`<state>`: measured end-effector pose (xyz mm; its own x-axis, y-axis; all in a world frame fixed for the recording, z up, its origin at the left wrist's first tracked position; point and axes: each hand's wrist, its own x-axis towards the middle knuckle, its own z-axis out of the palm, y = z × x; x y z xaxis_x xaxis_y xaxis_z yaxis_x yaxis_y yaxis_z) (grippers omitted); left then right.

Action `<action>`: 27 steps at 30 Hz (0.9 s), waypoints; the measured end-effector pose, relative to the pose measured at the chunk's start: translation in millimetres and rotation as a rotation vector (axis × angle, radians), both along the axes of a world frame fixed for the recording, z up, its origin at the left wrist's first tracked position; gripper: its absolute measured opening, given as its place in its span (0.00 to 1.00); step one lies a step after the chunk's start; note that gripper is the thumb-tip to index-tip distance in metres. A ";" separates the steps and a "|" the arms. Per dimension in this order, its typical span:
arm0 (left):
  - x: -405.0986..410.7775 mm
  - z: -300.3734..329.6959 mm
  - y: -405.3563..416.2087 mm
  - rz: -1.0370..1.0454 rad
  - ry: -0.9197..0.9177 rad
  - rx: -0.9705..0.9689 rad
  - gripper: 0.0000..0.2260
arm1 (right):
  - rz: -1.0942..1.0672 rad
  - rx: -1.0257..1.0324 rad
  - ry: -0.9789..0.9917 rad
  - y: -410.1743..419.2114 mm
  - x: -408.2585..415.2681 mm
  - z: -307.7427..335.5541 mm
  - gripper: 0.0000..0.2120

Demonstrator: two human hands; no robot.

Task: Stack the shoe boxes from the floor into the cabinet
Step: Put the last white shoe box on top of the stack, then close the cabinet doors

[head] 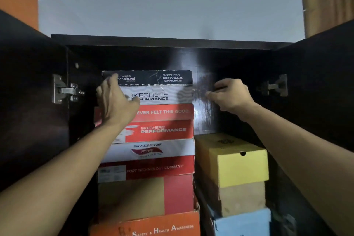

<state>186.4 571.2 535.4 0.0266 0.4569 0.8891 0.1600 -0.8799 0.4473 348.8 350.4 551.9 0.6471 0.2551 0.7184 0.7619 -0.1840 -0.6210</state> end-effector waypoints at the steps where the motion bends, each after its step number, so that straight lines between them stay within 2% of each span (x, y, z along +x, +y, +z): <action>1: 1.4 -5.4 -11.0 -0.072 0.024 -0.003 0.31 | -0.015 0.003 -0.007 -12.3 -8.8 -8.8 0.23; 4: 7.3 -32.8 -50.8 -0.299 0.151 -0.053 0.27 | -0.067 -0.023 0.003 -53.0 -34.3 -41.6 0.24; 11: 3.5 -126.7 -156.6 -0.687 0.414 -0.037 0.27 | -0.331 -0.118 0.055 -169.5 -96.3 -113.6 0.21; 15: -2.0 -173.9 -199.6 -0.838 0.540 -0.049 0.28 | -0.489 -0.107 0.109 -216.7 -124.1 -151.2 0.19; 20: -3.0 -223.8 -246.0 -0.986 0.656 -0.066 0.30 | -0.802 -0.052 0.070 -258.3 -142.2 -183.1 0.13; 24: 12.6 -246.0 -279.2 -1.042 0.703 -0.099 0.32 | -0.974 -0.032 0.046 -279.9 -138.4 -188.3 0.19; 27: 23.9 -258.3 -301.9 -1.097 0.722 -0.142 0.32 | -1.016 -0.031 0.086 -289.1 -132.6 -188.3 0.23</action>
<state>210.3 269.4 277.1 0.8848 -0.0176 0.4657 -0.3612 -0.6575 0.6613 216.2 61.3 363.6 0.6173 -0.4255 0.6618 0.1897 -0.7358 -0.6501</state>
